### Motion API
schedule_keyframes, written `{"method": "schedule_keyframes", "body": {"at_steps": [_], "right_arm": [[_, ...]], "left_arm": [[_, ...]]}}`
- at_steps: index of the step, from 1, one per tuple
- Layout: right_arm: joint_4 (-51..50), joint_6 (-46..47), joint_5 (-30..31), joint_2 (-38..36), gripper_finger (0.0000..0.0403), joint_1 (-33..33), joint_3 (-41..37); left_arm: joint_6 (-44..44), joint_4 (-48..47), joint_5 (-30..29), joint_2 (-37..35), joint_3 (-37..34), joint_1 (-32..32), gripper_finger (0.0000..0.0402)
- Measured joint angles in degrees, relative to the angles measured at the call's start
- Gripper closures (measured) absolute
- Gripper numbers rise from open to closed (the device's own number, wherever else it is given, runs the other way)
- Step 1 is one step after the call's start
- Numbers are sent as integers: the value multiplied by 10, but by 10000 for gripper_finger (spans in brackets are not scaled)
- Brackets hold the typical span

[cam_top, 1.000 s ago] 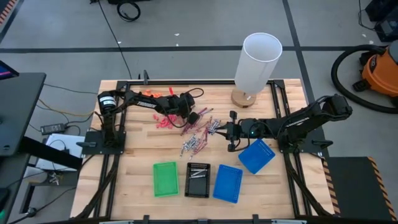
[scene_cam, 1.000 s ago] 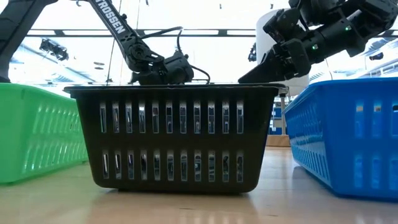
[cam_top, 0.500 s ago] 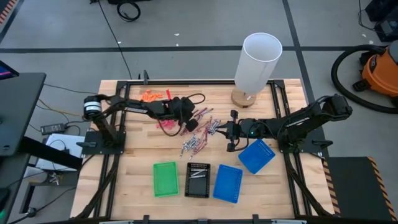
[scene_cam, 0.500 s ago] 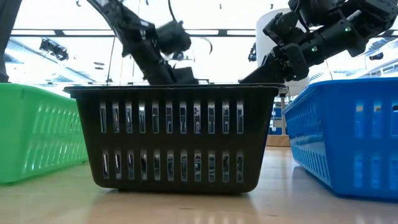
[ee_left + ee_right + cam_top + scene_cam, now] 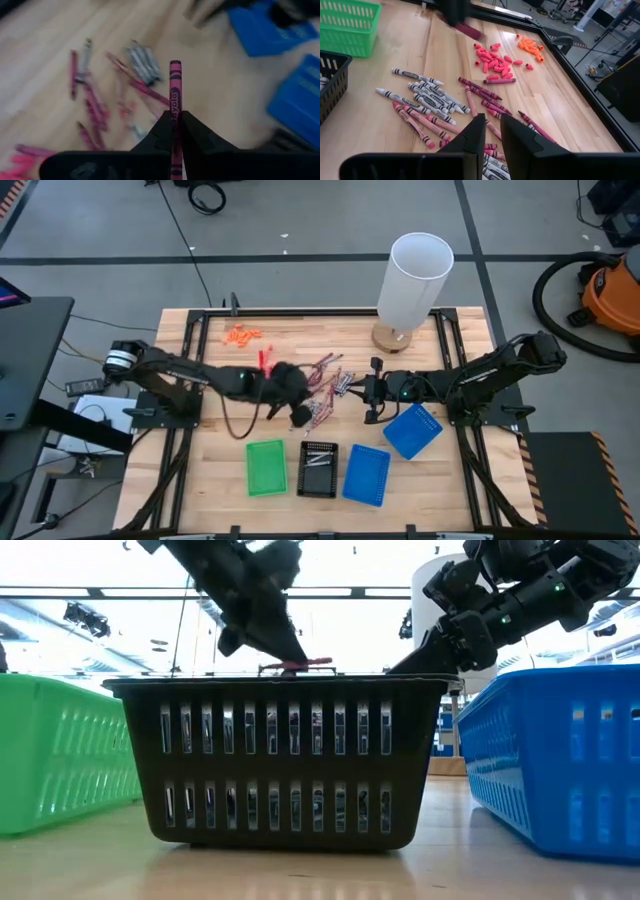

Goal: Sort crayons
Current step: Put the red crayon into the green basket

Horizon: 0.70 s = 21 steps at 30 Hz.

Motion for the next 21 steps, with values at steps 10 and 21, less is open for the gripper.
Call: {"method": "schedule_keyframes", "body": {"at_steps": [10,21], "right_arm": [[0,0,-1,0,335,0,0],[8,-2,-2,0,335,0,0]], "left_arm": [[-130,-50,-3,0,0,-139,385],[-342,-135,-25,1,0,-257,385]]}}
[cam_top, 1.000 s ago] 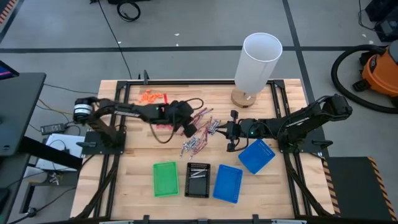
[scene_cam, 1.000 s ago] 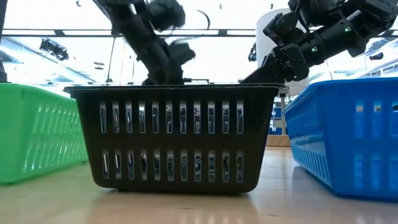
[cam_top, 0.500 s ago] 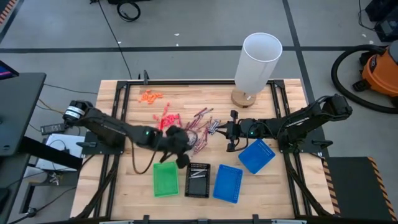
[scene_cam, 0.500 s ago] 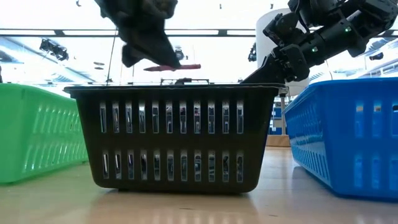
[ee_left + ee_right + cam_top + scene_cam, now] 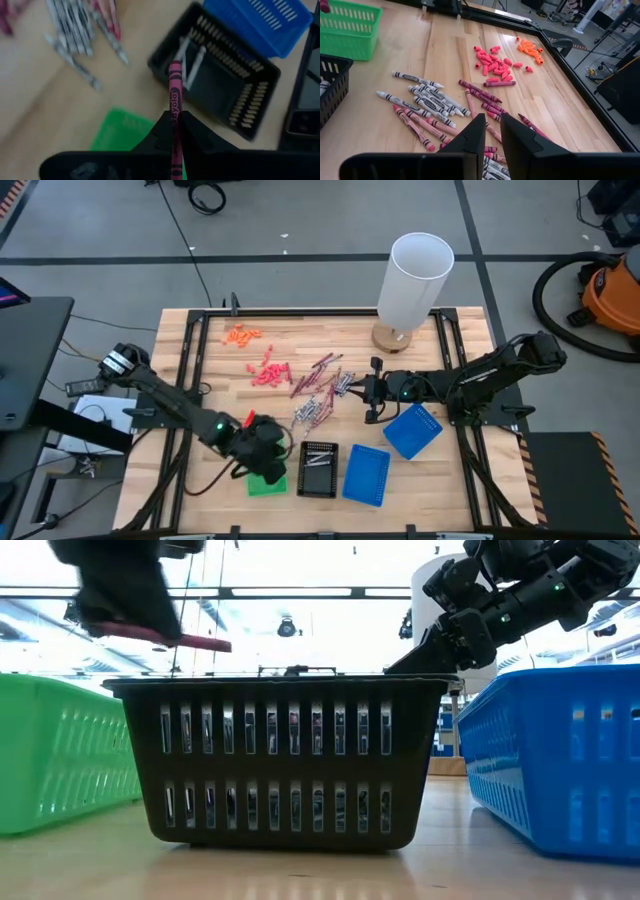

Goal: Sort crayons
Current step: Put the red crayon into the green basket

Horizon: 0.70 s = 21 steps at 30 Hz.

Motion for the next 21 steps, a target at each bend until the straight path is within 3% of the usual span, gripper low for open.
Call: {"method": "schedule_keyframes", "body": {"at_steps": [11,21], "right_arm": [[27,-19,0,0,335,0,0],[38,-37,-10,0,335,-1,0]], "left_arm": [[-292,-45,-2,42,0,-75,385],[-386,-46,-2,89,0,-77,385]]}}
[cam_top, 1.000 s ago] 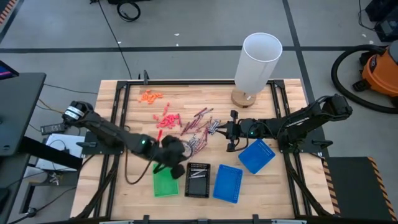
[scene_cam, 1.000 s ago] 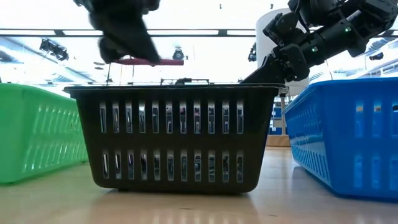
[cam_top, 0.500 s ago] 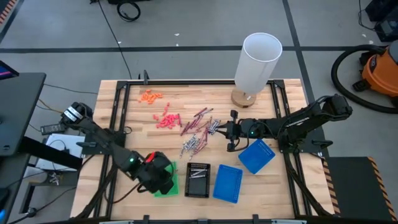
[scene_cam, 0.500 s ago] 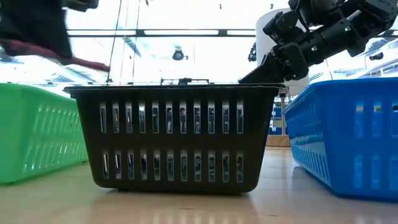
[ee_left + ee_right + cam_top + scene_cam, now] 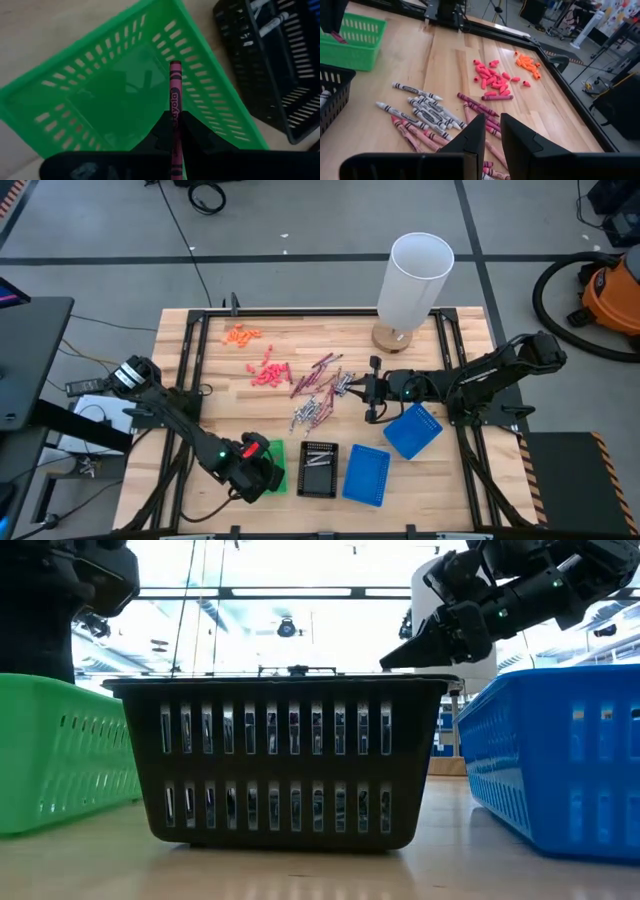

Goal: Sort crayons
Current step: Put the red crayon into the green basket, then put the white crayon into the left blue basket

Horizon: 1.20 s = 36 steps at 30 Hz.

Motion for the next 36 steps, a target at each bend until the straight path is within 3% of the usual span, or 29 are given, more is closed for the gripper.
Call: {"method": "schedule_keyframes", "body": {"at_steps": [6,15,25,31,36], "right_arm": [[14,-19,-9,0,335,-3,0],[13,-19,-24,0,335,-3,0],[13,-17,-25,0,335,-3,0],[9,-5,-25,0,335,-3,0],[7,-1,-25,0,335,-3,0]], "left_arm": [[-23,-1,-3,0,0,0,377],[-22,-7,-5,0,0,7,287],[108,-21,-15,-35,30,44,272],[183,-108,-21,-42,73,84,272],[263,-107,-28,-43,75,134,271]]}}
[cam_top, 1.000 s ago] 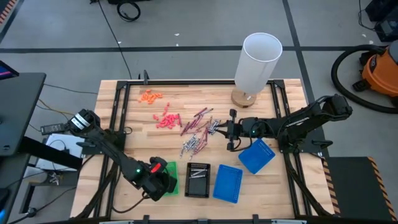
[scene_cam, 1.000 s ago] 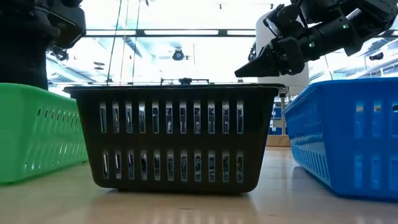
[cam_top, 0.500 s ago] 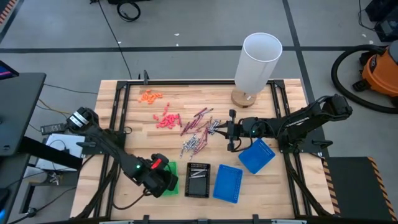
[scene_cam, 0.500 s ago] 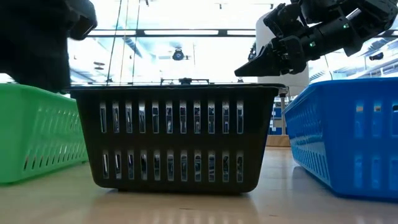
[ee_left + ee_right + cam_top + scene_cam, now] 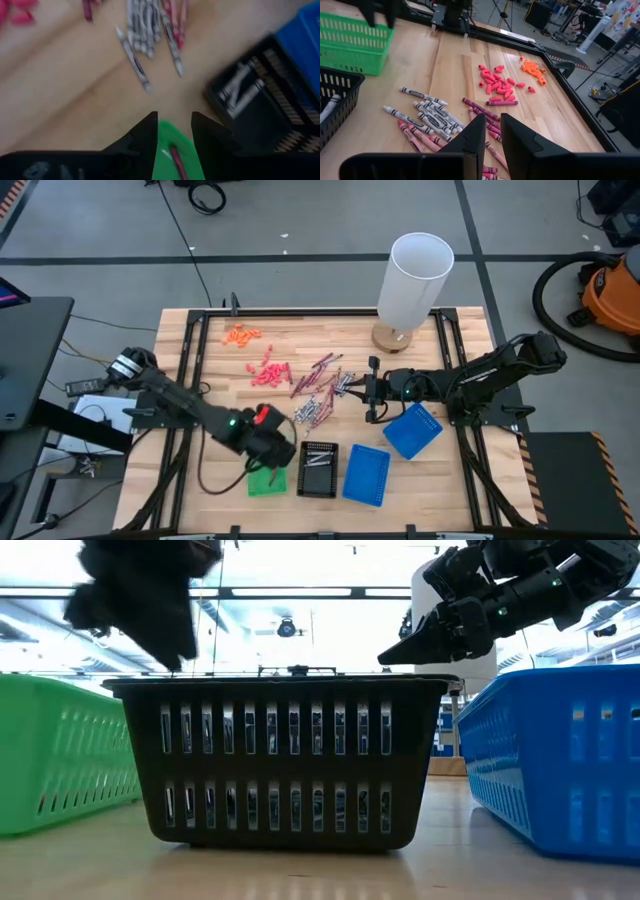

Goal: Sort crayons
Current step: Put the white crayon into the left blue basket

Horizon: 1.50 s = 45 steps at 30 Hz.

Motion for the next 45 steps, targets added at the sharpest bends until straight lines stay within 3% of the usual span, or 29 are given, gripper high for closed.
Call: {"method": "schedule_keyframes", "body": {"at_steps": [10,18,27,45], "right_arm": [[1,0,0,0,335,0,0],[-5,0,0,0,335,0,0],[1,9,0,28,335,0,0],[13,7,1,32,335,0,0]], "left_arm": [[184,61,2,0,-11,109,271],[279,121,57,22,-26,180,271],[271,118,174,57,-27,200,271],[223,99,176,110,-27,179,271]]}}
